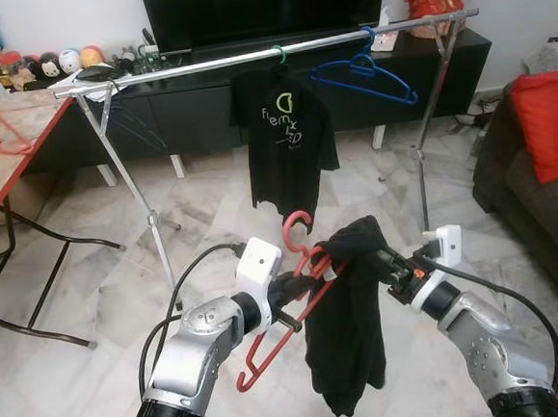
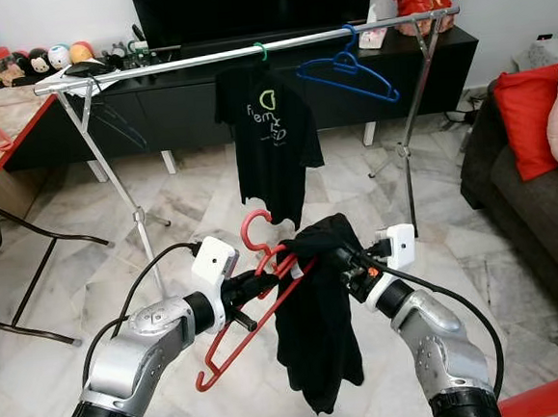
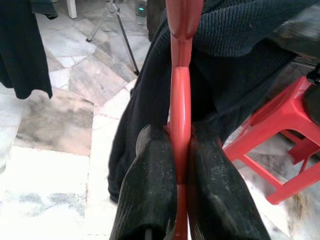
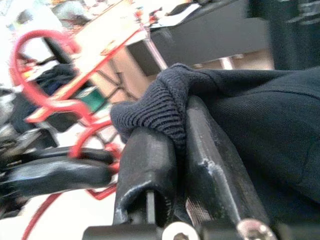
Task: Hang hanger
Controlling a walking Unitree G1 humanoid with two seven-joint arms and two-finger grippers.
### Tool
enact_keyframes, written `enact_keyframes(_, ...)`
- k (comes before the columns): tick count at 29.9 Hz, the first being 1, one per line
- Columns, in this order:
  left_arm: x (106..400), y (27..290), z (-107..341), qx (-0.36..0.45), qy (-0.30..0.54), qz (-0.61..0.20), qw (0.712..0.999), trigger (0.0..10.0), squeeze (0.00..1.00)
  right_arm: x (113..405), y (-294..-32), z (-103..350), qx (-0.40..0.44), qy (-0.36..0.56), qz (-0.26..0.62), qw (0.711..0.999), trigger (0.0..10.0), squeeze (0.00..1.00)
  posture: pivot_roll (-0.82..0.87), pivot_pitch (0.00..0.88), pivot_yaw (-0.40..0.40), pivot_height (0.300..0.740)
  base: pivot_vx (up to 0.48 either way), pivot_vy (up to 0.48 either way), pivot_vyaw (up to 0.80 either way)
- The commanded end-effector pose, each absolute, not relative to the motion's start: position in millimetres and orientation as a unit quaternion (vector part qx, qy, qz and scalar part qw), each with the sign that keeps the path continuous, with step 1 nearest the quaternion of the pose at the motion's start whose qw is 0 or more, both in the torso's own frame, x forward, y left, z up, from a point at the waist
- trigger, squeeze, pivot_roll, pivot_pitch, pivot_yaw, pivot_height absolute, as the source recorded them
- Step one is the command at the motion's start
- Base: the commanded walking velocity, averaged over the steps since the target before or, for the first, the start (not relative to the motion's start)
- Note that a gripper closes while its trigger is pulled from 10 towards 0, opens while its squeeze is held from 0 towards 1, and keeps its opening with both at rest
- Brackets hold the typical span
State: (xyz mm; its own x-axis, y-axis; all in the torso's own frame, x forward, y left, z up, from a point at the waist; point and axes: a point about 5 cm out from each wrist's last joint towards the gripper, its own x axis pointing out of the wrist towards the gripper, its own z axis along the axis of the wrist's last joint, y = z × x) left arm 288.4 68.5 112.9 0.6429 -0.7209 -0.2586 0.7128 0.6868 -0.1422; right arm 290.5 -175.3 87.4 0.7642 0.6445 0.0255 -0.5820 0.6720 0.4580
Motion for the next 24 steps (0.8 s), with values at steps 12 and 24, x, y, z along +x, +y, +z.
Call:
enact_keyframes(12,293,69,124,-0.021,0.122,-0.392,0.912,10.0,0.00,269,-150,108,0.239,0.045,0.472,0.847,10.0,0.00,-0.02,0.000,0.048,0.740,0.000,0.000,0.00)
enact_keyframes(24,302,69,136,-0.058,0.094,-0.376,0.920,10.0,0.00,243,-143,93,0.177,0.106,0.517,0.831,10.0,0.00,-0.03,0.000,0.057,0.740,0.000,0.000,0.00)
